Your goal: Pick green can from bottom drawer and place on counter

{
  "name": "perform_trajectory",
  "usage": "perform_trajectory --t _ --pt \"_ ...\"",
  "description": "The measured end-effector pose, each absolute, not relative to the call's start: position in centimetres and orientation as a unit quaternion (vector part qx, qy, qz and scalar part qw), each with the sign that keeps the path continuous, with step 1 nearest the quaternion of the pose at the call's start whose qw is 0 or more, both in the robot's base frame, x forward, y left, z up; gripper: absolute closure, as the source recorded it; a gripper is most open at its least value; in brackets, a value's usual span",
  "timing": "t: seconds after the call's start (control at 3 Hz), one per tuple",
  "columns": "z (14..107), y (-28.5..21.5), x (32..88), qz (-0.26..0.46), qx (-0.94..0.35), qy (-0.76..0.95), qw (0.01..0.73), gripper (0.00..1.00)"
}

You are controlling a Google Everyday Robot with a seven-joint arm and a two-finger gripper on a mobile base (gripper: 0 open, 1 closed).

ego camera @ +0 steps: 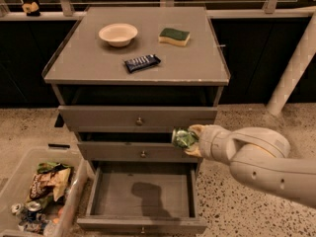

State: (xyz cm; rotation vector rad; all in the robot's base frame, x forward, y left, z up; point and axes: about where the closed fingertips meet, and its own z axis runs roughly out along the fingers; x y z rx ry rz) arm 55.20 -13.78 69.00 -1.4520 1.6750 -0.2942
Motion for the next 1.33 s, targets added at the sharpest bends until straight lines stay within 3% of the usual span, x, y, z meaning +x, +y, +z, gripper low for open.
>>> perform_trajectory --t 0.67,1.33 --pt "75.2 -0.3 63.0 -0.123 -0.669 0.568 0.463 1.0" --pt "76.5 0.4 64.1 -0.128 -0.67 0.557 0.474 1.0"
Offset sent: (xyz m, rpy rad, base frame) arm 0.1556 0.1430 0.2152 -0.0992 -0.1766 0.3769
